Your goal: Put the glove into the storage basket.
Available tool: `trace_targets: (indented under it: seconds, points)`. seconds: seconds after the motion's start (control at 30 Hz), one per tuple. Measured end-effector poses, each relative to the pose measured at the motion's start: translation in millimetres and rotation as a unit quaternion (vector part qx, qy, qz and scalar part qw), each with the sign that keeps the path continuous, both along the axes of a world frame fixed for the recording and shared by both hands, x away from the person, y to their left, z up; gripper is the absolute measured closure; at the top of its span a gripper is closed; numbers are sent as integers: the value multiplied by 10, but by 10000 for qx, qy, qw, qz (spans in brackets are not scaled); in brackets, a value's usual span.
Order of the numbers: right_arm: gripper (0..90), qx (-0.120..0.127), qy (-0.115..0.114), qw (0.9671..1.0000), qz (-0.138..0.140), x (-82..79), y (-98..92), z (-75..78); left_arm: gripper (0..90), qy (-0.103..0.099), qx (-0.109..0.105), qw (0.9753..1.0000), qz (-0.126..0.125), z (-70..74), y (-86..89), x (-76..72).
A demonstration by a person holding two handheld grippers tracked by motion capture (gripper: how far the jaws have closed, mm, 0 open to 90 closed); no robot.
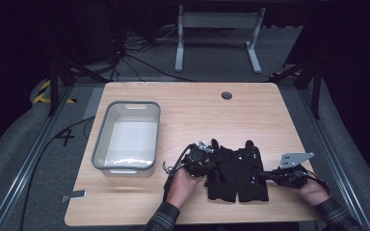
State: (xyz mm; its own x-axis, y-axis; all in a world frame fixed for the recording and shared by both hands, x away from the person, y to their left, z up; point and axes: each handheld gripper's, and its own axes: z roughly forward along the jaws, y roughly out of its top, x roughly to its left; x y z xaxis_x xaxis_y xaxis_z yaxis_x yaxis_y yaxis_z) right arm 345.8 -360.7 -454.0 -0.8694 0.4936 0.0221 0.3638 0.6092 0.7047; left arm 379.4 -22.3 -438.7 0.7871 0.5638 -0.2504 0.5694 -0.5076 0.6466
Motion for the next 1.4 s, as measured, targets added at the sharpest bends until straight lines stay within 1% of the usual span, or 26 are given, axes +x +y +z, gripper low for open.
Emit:
trace_targets:
  seconds: [0.07,0.13,0.27,0.33,0.37,0.4,0.47,0.53,0.6,0.7,0.83,0.87,1.03,1.07,1.13,1.17,1.23,1.37,1.4]
  points:
    - [900,-21,-15,10000,13,-1,24,2,846,15,-76,10000,1,33,15,5]
    - [900,-28,-16,10000,15,3,50,2,845,47,-196,9998,8,62,38,13]
    - [900,-38,-34,10000,50,33,113,2,845,-12,-360,9993,72,145,73,30]
    - [900,-52,-44,10000,54,47,136,3,845,-30,-378,9992,87,168,78,36]
    - [900,-31,-46,10000,81,69,169,-2,845,-73,-470,9988,111,201,89,53]
    - [900,-16,-36,10000,90,79,178,-3,845,-51,-514,9986,121,217,92,63]
    - [900,-63,-63,9999,98,99,210,3,844,-110,-495,9986,132,255,88,83]
    - [900,-50,-63,9999,92,104,225,0,844,-132,-489,9986,130,270,85,92]
    - [900,-60,-89,9999,109,114,252,-2,844,-171,-383,9990,183,288,65,103]
    - [900,-73,-99,9999,116,131,274,-1,842,-142,-343,9992,177,281,38,114]
    - [900,-65,-101,9998,127,149,281,-4,840,-102,-390,9990,204,279,3,128]
    - [900,-55,-105,9999,117,156,286,-6,840,-79,-408,9990,167,288,-24,139]
    - [900,-68,-134,9998,123,169,303,-7,838,-154,-453,9988,55,341,-144,156]
    - [900,-68,-134,9998,123,169,303,-7,836,-154,-453,9988,55,341,-144,156]
    - [900,-49,-113,9998,139,178,315,-10,836,-177,-455,9988,-48,352,-243,175]
    - [900,-49,-113,9998,139,178,315,-10,835,-177,-455,9988,-48,352,-243,175]
    - [900,-16,-114,9998,144,191,320,-15,834,-148,-475,9987,-113,345,-337,182]
    - [900,9,-93,9998,157,202,327,-17,831,-130,-456,9986,-219,322,-453,193]
    - [900,9,-93,9998,157,202,327,-17,829,-130,-456,9986,-219,322,-453,193]
